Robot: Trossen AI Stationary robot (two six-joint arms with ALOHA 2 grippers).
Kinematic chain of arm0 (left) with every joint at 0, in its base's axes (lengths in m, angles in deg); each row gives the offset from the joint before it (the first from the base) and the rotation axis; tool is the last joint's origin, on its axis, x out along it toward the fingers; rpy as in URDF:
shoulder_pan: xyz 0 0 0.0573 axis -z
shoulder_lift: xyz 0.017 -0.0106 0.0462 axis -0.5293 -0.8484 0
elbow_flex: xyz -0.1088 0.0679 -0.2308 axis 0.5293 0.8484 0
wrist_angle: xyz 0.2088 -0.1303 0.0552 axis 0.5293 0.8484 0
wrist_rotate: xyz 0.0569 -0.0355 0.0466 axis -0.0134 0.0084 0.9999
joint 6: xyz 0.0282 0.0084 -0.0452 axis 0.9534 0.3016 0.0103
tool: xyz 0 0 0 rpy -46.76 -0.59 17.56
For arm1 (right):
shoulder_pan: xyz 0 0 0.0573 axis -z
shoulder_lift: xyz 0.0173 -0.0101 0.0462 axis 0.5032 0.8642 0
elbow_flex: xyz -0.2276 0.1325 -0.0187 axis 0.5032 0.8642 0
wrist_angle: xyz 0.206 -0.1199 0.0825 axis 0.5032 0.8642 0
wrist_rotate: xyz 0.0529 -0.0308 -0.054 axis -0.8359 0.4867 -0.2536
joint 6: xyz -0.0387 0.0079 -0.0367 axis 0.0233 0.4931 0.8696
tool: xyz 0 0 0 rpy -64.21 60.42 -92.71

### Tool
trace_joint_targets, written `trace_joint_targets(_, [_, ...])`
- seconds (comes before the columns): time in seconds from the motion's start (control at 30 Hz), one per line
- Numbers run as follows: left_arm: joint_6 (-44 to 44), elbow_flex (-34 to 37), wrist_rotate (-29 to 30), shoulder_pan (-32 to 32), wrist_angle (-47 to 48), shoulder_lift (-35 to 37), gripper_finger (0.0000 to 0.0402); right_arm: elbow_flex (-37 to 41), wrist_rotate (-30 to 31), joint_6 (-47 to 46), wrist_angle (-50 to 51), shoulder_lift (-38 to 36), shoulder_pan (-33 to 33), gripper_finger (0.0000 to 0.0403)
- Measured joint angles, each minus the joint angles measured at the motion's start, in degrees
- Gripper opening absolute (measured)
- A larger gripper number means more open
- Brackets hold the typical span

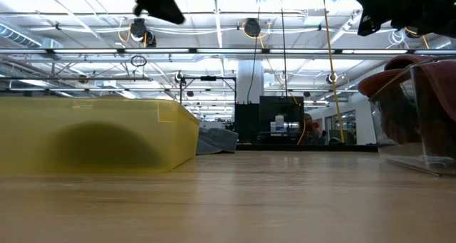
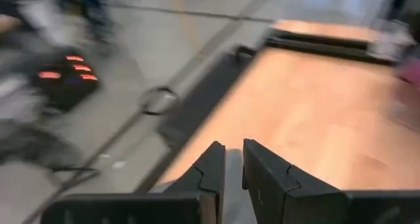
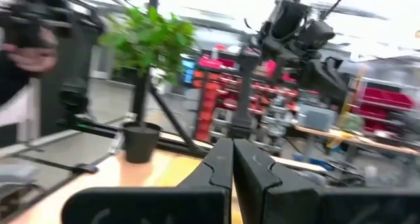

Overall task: Pick & Place hat
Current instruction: Put the right blue cap into the yellow bin

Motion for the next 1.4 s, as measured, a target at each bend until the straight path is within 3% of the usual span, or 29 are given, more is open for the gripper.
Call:
trace_joint_targets(0.13, [1.8, -6.6, -12.2, -4.8, 2.0, -8.5, 0.006, 0.0, 3.1, 1.5, 1.1, 0.0, 0.0, 0.0001])
trace_joint_targets(0.47, [1.4, -17.1, -14.6, -12.9, 6.0, -28.6, 0.006, 0.5, 2.8, 1.7, 2.3, 0.0, 0.0, 0.0001])
trace_joint_targets(0.67, [2.1, -19.5, -25.3, -17.3, 8.7, -35.6, 0.0077, 0.5, 2.8, 2.0, 4.6, 0.0, 0.0, 0.0])
trace_joint_targets(0.87, [3.3, -20.1, -22.6, -19.8, 11.0, -38.4, 0.0157, 0.5, 2.8, 1.9, 6.1, 0.0, 0.0, 0.0])
trace_joint_targets(1.1, [2.7, -20.0, -22.4, -19.9, 20.0, -40.2, 0.0247, 0.5, 2.8, 2.8, 5.8, 0.0, 0.0, 0.0])
trace_joint_targets(1.4, [3.1, -20.0, -22.7, -18.7, 20.8, -41.2, 0.0283, 0.5, 2.8, 2.8, 6.0, 0.0, 0.0, 0.0])
